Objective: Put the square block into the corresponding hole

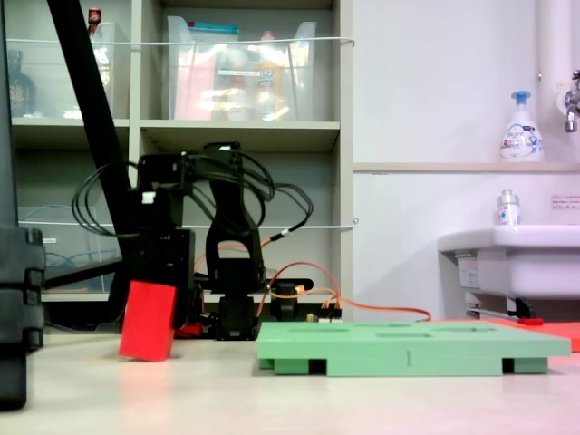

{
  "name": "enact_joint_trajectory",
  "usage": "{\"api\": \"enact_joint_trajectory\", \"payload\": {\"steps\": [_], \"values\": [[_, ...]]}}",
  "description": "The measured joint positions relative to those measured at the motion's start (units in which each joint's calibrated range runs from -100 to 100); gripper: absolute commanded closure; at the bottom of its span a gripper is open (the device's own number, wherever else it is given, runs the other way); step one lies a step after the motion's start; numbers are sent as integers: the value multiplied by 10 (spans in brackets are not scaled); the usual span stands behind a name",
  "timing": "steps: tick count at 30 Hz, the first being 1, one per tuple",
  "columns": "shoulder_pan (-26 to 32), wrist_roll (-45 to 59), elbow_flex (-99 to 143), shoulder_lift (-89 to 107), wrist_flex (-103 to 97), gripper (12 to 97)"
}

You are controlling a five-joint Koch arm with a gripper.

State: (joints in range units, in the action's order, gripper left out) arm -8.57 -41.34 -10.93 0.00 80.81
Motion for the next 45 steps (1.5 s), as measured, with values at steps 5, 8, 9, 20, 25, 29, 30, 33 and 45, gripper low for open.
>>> {"api": "enact_joint_trajectory", "payload": {"steps": [5,8,9,20,25,29,30,33,45], "values": [[0,0,0,4,0,898],[0,0,1,4,0,898],[0,0,1,5,0,899],[12,-1,16,90,1,921],[16,-8,22,111,2,921],[20,-19,24,163,23,921],[23,-23,22,187,27,921],[36,-41,-31,228,62,921],[140,-156,-285,171,122,921]]}}
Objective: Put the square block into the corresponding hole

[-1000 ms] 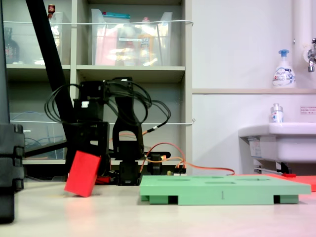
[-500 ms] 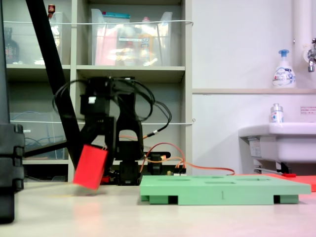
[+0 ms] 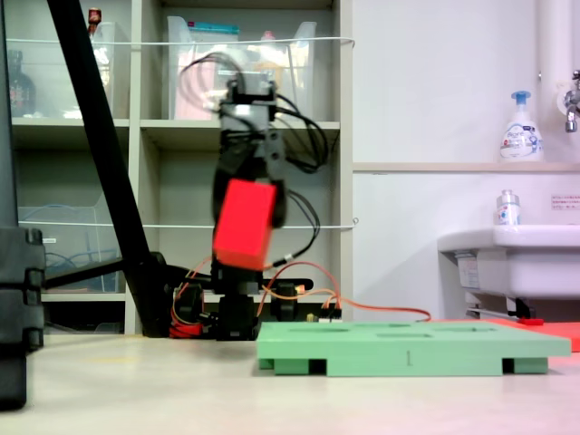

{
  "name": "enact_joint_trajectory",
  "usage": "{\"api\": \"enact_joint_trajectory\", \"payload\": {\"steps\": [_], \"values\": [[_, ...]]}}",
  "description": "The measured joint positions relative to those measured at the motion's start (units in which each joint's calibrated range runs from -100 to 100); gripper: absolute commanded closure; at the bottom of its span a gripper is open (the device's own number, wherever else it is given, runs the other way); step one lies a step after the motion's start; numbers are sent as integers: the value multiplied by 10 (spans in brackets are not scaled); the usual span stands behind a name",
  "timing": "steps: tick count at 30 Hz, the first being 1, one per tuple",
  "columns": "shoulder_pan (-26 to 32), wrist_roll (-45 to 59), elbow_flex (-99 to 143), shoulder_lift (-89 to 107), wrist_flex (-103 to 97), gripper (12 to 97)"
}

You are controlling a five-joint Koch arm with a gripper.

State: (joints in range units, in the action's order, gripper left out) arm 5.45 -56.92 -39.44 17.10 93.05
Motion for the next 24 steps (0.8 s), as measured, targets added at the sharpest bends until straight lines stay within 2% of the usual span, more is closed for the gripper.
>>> {"api": "enact_joint_trajectory", "payload": {"steps": [8,24], "values": [[60,-21,-201,-200,3,919],[96,-23,-202,-294,-20,919]]}}
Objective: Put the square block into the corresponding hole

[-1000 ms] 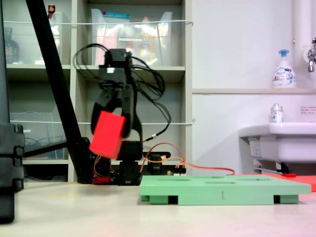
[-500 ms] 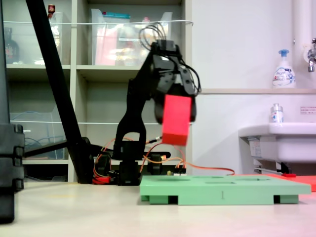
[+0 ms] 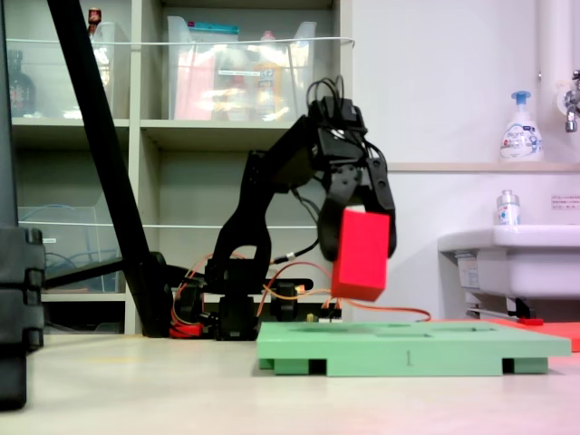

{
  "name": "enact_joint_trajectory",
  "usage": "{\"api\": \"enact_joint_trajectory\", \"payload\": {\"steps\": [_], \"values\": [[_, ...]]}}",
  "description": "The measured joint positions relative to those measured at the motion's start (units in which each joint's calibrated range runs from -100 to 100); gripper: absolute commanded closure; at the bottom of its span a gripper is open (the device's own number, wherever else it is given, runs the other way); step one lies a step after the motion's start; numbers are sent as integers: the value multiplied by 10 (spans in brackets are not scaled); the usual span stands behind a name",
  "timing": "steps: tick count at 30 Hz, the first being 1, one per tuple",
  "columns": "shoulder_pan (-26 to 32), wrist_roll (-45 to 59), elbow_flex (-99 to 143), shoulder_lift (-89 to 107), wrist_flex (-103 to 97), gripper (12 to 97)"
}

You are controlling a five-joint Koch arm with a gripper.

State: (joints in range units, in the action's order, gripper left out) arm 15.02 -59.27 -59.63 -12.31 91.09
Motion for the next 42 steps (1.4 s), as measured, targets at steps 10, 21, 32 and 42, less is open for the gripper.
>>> {"api": "enact_joint_trajectory", "payload": {"steps": [10,21,32,42], "values": [[2,-49,0,-31,-27,919],[9,-63,0,-78,-75,919],[12,-64,-11,-108,-104,918],[15,-64,-21,-140,-136,918]]}}
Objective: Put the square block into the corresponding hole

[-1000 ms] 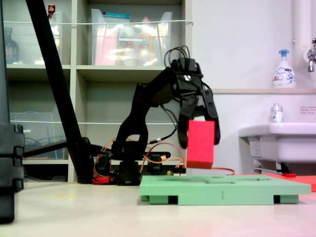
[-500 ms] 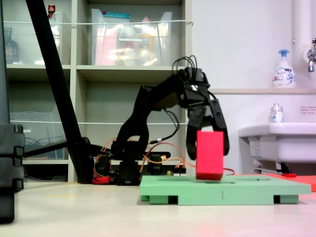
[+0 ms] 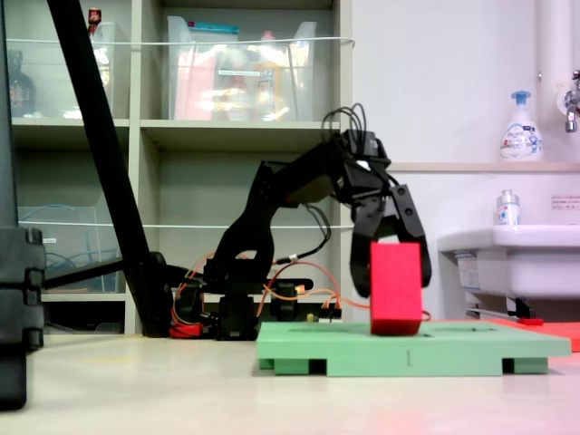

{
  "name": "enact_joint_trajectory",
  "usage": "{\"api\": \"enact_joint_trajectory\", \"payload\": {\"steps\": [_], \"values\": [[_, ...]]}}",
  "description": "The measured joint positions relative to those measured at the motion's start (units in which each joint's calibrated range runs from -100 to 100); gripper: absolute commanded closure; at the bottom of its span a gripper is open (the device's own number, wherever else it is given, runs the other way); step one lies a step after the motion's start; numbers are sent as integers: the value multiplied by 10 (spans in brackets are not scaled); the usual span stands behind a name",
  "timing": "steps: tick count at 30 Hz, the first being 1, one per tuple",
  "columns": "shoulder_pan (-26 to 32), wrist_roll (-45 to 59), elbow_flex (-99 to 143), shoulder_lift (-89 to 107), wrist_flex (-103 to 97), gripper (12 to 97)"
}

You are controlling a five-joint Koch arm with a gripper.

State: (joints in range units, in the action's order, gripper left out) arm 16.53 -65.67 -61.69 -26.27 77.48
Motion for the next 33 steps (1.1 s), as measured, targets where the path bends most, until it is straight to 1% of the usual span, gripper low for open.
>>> {"api": "enact_joint_trajectory", "payload": {"steps": [15,33], "values": [[6,0,0,-12,-12,918],[7,0,-19,-85,-19,915]]}}
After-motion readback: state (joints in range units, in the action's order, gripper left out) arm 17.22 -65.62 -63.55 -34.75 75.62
